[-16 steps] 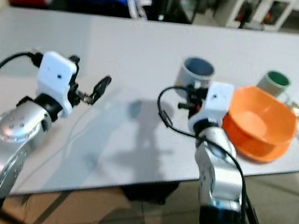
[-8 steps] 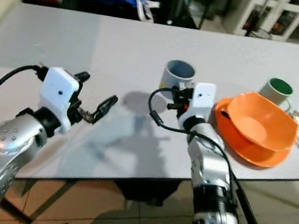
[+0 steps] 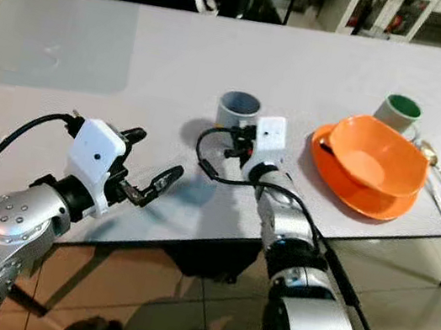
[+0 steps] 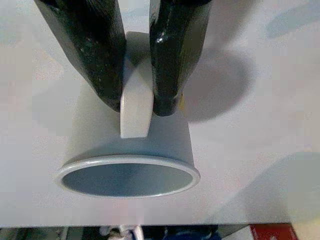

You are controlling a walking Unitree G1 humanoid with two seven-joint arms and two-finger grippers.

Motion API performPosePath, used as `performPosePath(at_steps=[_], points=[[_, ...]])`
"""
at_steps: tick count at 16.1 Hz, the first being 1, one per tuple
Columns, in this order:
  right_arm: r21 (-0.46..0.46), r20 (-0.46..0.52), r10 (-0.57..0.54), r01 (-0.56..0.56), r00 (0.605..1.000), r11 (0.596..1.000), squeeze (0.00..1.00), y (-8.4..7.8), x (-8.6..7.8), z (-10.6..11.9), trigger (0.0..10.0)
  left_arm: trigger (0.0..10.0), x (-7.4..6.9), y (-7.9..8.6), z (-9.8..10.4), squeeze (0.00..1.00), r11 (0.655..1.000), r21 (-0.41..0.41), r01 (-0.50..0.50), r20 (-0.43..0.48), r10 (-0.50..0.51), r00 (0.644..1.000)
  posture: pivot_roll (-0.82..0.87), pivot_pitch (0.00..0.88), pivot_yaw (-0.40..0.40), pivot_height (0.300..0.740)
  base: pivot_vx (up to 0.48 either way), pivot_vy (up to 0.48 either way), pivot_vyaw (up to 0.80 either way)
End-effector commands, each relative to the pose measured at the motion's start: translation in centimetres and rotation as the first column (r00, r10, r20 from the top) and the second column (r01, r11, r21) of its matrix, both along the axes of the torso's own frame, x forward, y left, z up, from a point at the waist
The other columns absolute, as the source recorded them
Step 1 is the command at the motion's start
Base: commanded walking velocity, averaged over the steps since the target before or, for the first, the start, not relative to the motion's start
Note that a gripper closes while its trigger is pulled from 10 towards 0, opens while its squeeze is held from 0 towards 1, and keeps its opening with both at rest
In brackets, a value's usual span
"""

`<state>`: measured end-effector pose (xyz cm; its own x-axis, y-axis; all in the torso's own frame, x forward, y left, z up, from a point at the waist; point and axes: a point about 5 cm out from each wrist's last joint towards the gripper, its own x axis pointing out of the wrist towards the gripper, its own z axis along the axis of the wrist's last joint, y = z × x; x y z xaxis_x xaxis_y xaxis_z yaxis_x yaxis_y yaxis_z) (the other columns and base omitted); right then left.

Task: Setting the table

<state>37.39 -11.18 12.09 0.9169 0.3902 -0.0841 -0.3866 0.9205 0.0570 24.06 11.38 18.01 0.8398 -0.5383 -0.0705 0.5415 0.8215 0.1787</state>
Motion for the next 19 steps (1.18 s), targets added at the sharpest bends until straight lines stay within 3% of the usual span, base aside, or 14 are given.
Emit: performPosePath(at_steps=[1, 5, 11, 12, 17, 19], points=[[0.005, 0.01, -0.014, 0.014, 1.0, 1.0, 0.0, 0.1, 0.4, 0.5, 10.0, 10.0, -0.4, -0.1, 0.2, 0.0, 1.0, -0.006, 0.019, -0.004, -0.019, 1.0, 0.07, 0.172, -0.056, 0.74, 0.0, 0.0, 0.0], [-0.024, 0.003, -0.035, 0.035, 0.999, 0.999, 0.0, 1.0, 0.9, 0.6, 10.0, 10.0, -1.1, 0.0, 0.3, 0.0, 1.0, -0.001, 0.002, -0.019, -0.002, 1.0, 0.11, 0.203, -0.077, 0.74, 0.0, 0.0, 0.0], [-0.007, -0.051, -0.145, 0.145, 0.988, 0.989, 0.0, -0.1, 1.0, 0.0, 10.0, 10.0, -1.9, 0.7, 1.3, 0.0, 1.0, 0.018, -0.024, -0.001, 0.024, 1.0, 0.17, 0.244, -0.089, 0.74, 0.0, 0.0, 0.0], [0.01, -0.058, -0.151, 0.152, 0.987, 0.988, 1.0, -0.1, 1.1, 0.0, 10.0, 10.0, -2.0, 0.8, 1.4, 0.0, 0.999, 0.02, -0.03, 0.0, 0.03, 1.0, 0.17, 0.247, -0.092, 0.74, 0.0, 0.0, 0.0], [0.06, -0.059, -0.12, 0.124, 0.991, 0.99, 1.0, 0.0, 0.8, -0.2, 10.0, 10.0, -1.8, 0.4, 1.7, 0.0, 1.0, 0.002, -0.028, 0.009, 0.028, 1.0, 0.15, 0.23, -0.1, 0.74, 0.0, 0.0, 0.0], [0.092, -0.039, -0.134, 0.137, 0.99, 0.986, 1.0, -0.3, 0.9, 0.1, 10.0, 10.0, -1.1, 0.3, 1.9, 0.0, 1.0, -0.001, -0.026, 0.025, 0.026, 0.999, 0.13, 0.199, -0.092, 0.74, 0.0, 0.0, 0.0]])
